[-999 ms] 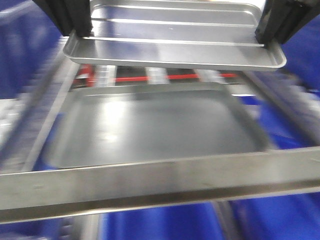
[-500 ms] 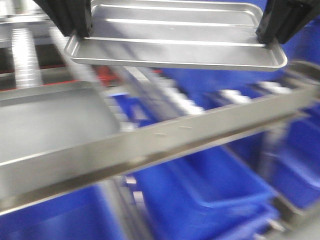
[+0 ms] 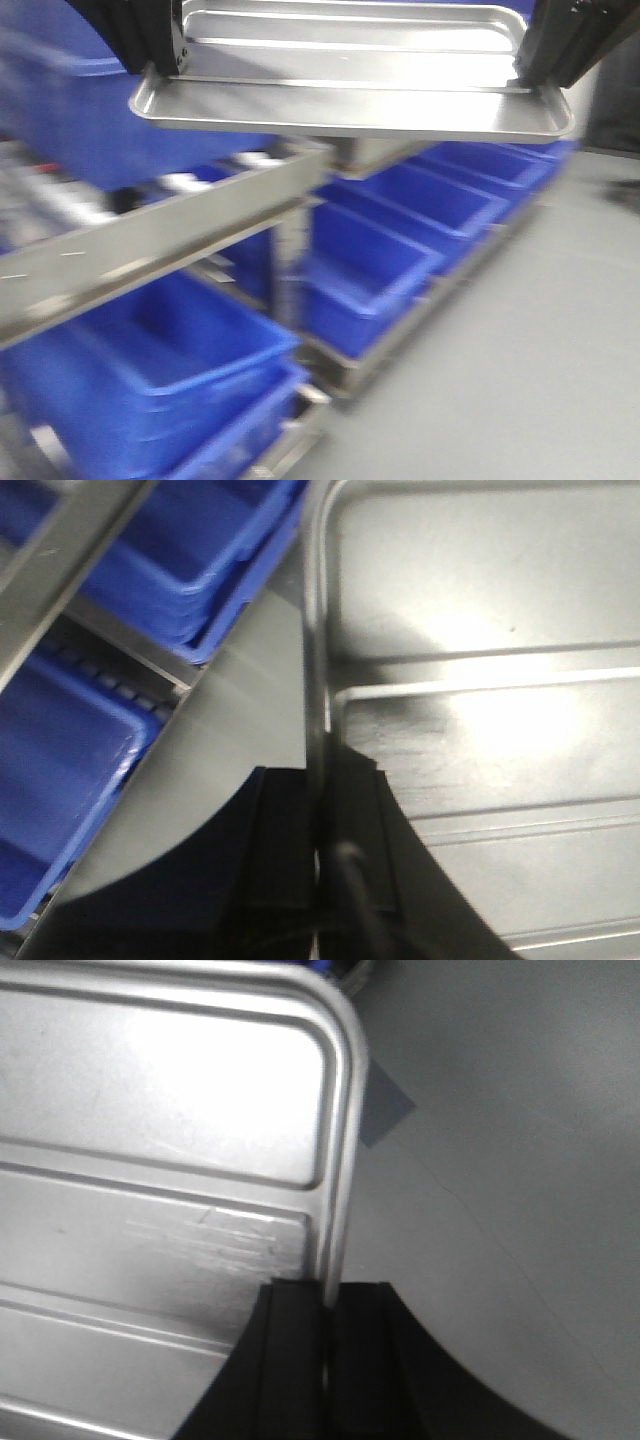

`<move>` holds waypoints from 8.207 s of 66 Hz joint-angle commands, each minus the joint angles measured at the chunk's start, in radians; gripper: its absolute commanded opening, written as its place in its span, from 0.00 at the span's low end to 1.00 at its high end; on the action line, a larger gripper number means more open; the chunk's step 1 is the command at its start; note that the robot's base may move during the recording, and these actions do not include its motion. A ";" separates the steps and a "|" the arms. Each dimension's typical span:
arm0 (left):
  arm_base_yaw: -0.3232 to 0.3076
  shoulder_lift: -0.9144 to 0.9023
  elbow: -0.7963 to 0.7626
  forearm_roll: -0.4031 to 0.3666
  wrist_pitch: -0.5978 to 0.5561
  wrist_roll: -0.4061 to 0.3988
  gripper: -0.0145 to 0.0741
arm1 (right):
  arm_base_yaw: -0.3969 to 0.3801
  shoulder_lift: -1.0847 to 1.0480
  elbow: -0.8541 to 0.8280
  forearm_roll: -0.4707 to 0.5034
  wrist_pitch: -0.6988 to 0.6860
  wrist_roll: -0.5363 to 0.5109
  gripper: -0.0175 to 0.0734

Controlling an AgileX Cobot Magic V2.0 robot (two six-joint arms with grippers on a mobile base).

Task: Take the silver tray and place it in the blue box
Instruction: 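Hold the tray with both grippers while the base turns away, then carry the tray with both grippers while driving to the blue bin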

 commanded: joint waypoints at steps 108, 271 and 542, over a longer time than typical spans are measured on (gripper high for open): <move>-0.003 -0.039 -0.021 0.039 0.004 0.013 0.05 | -0.007 -0.034 -0.039 -0.039 -0.042 -0.011 0.26; -0.003 -0.037 -0.021 0.022 0.001 0.013 0.05 | -0.009 -0.030 -0.039 -0.039 -0.032 -0.011 0.26; -0.003 -0.037 -0.021 0.017 0.001 0.013 0.05 | -0.009 -0.030 -0.039 -0.039 -0.028 -0.011 0.26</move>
